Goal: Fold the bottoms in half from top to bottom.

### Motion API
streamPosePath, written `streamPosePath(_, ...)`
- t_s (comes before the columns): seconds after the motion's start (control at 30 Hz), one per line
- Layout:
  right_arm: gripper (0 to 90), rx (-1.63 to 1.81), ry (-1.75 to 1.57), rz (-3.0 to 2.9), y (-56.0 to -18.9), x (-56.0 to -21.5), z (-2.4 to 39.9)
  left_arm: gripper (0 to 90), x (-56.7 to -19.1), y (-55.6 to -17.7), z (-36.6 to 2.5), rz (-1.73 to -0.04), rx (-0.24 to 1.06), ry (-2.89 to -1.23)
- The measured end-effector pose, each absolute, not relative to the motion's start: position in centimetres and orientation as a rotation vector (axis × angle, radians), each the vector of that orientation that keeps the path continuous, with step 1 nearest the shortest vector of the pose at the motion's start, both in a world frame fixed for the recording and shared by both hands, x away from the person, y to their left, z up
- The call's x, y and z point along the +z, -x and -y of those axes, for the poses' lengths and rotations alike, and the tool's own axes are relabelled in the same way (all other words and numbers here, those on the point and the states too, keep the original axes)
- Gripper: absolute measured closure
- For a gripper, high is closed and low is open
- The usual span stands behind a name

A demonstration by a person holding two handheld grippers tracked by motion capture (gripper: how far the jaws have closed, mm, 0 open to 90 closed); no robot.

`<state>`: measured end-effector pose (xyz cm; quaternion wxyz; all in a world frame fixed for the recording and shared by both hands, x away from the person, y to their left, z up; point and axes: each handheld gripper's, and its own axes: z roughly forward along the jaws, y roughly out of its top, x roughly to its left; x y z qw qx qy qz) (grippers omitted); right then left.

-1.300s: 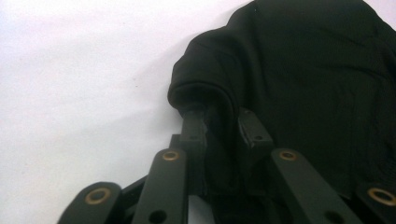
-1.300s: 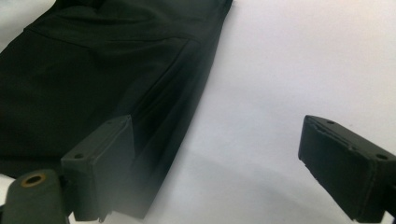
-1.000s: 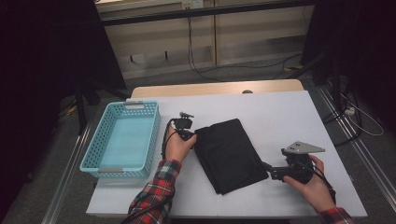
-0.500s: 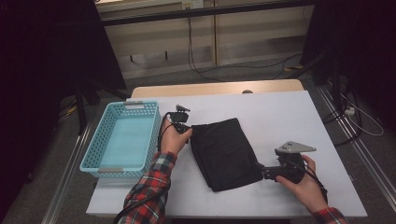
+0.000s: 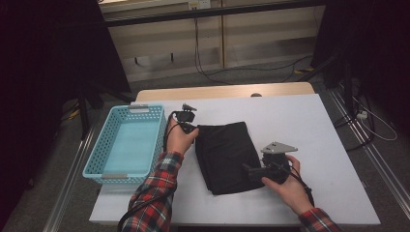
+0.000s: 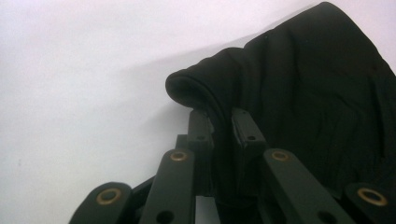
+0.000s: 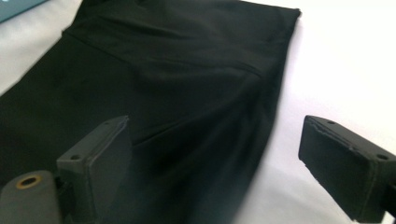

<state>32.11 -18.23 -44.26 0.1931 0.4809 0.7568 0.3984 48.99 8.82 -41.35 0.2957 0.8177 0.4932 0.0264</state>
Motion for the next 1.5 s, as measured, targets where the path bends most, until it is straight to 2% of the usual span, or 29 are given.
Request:
streamPosePath(0.4,12.8,1.148,-1.358,-2.11,-32.7,-43.1,17.7,79.5,-41.4,-48.8,-9.0,-1.303,0.066,-2.166)
streamPosePath(0.5,13.2,1.107,-1.359,-2.164,-32.8,-43.9,17.3,79.4,-41.4,-48.8,-9.0,-1.303,0.065,-2.171)
streamPosePath(0.67,20.0,1.043,-1.362,-2.196,-32.7,-45.0,17.1,79.0,-41.4,-48.8,-9.0,-1.296,0.072,-2.173)
streamPosePath(0.83,21.6,1.012,-1.414,-2.178,-32.5,-45.9,17.9,78.0,-41.5,-48.7,-9.0,-1.278,0.081,-2.178)
streamPosePath(1.5,36.9,0.986,-1.514,-2.099,-30.8,-45.8,17.8,76.2,-41.2,-48.3,-9.3,-1.277,0.092,-2.169)
